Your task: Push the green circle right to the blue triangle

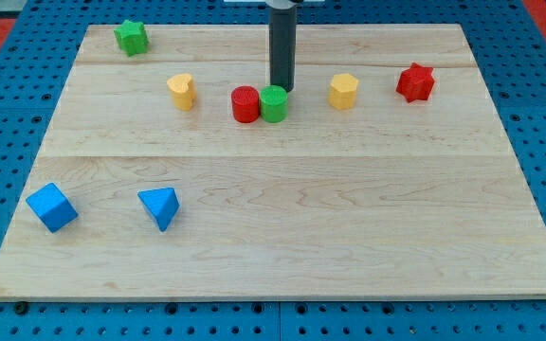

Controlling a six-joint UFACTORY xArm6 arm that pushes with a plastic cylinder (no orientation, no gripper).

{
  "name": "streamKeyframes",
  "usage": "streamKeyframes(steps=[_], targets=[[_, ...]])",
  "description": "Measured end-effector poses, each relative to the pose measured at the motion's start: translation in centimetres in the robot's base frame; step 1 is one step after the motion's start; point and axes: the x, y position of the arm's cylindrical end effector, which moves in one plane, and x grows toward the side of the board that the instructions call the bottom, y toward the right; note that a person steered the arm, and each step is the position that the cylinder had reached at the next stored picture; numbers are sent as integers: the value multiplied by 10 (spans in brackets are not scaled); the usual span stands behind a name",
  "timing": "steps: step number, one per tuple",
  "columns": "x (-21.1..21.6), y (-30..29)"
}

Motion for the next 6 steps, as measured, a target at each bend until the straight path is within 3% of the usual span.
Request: streamKeyframes(steps=[2, 3, 4, 6], targets=[[62, -1], [77, -13], [63, -17], [110, -39]])
